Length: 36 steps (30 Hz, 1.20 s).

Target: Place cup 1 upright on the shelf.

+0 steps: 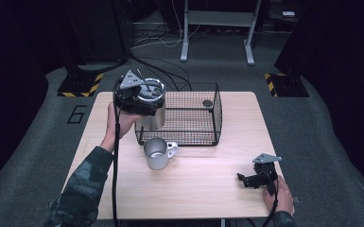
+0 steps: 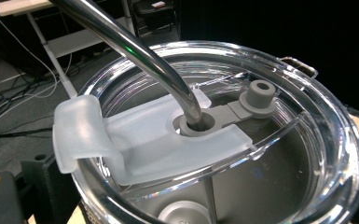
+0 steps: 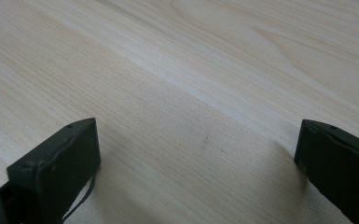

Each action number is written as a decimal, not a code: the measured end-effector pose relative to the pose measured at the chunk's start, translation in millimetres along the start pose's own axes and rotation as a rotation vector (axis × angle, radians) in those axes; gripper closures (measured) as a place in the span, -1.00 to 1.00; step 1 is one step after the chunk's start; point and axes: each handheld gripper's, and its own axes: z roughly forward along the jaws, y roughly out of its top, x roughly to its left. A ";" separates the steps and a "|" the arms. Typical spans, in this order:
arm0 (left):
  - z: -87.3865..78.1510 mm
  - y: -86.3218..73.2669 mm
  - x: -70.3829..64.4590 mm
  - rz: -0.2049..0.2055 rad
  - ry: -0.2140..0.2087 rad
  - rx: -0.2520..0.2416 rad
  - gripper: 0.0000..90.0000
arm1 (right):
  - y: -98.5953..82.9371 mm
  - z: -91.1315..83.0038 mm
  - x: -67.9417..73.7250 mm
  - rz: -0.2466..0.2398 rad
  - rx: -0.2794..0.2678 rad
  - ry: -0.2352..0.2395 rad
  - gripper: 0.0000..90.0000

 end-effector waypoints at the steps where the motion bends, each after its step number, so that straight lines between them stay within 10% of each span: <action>1: 4.5 -0.2 0.3 0.000 0.002 0.006 -0.91 | 0.0 0.0 0.1 0.001 0.000 0.001 -1.00; 36: 75.8 -10.0 18.9 -0.071 0.040 0.088 -0.91 | -0.1 0.0 0.1 0.001 0.000 0.001 -1.00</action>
